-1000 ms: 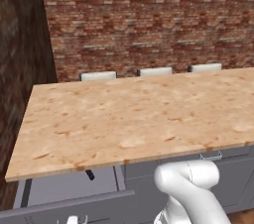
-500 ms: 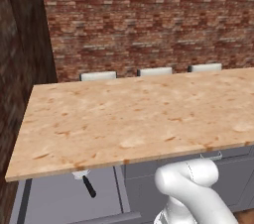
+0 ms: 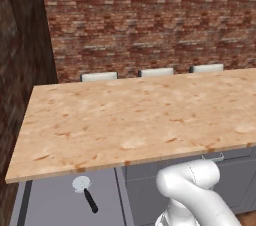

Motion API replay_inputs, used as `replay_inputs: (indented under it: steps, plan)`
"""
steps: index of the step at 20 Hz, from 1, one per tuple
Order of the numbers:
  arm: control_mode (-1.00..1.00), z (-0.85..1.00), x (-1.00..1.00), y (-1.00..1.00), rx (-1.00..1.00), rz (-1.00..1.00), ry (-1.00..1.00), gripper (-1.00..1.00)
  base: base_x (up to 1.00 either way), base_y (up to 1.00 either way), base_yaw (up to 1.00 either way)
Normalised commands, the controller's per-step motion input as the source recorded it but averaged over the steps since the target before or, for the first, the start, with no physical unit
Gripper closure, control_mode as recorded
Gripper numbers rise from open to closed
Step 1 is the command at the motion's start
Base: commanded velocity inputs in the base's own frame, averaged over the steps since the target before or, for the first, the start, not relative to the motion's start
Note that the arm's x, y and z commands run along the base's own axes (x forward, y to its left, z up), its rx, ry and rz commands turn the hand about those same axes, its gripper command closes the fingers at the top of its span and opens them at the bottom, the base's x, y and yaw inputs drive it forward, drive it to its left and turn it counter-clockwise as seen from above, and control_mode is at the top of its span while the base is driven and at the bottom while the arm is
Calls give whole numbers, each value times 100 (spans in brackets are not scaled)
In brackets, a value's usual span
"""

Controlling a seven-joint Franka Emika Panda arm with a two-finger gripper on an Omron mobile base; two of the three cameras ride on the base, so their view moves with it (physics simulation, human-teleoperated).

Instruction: Take the pizza cutter from the drawer on the left and place it on the dining counter for cutting.

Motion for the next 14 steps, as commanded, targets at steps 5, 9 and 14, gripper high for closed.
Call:
replay_inputs:
  steps: [5,9,14]
  plan:
    - [-100,0,-30,0,0,0,0,-100,0,0,0]
    - [-100,0,0,0,0,0,0,-100,0,0,0]
    - [-100,-2,-50,0,0,0,0,-100,0,0,0]
